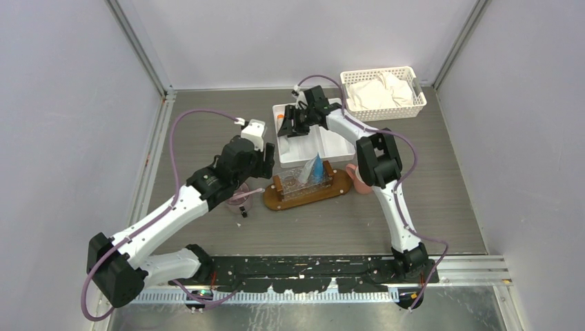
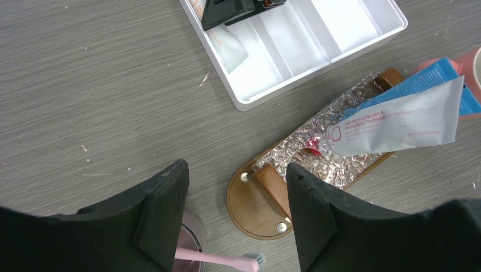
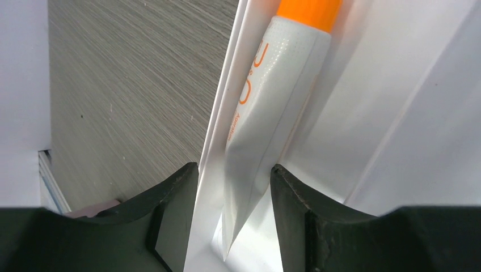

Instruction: Prepare toiletry sets of a toothbrush and toothpaste on the tray

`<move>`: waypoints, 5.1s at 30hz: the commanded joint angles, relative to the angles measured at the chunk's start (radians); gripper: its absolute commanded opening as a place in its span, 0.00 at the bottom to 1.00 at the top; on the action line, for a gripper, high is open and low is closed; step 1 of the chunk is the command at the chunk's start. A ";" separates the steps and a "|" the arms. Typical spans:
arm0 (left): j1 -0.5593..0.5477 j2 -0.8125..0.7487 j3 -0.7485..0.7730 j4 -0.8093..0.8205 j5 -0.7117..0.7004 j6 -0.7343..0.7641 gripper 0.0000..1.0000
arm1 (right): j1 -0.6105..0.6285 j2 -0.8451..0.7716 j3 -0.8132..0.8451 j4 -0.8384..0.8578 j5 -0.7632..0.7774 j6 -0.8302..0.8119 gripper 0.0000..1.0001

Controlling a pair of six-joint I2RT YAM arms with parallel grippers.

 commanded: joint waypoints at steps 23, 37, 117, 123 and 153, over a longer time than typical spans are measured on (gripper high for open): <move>0.017 -0.004 -0.020 0.079 0.042 -0.019 0.63 | -0.004 0.063 0.102 -0.155 0.162 -0.052 0.58; 0.034 -0.019 -0.035 0.085 0.058 -0.018 0.63 | 0.030 0.120 0.181 -0.275 0.248 -0.115 0.59; -0.723 0.116 0.329 0.053 -0.854 0.864 0.63 | -0.173 -0.889 -0.330 -0.337 -0.147 0.257 0.07; -0.765 0.212 0.114 0.787 -1.025 1.444 0.64 | -0.133 -0.903 -0.358 -0.334 -0.176 0.263 0.06; -0.595 0.113 0.240 0.157 -0.830 0.896 0.22 | 0.041 -0.946 -0.416 -0.383 -0.192 0.205 0.06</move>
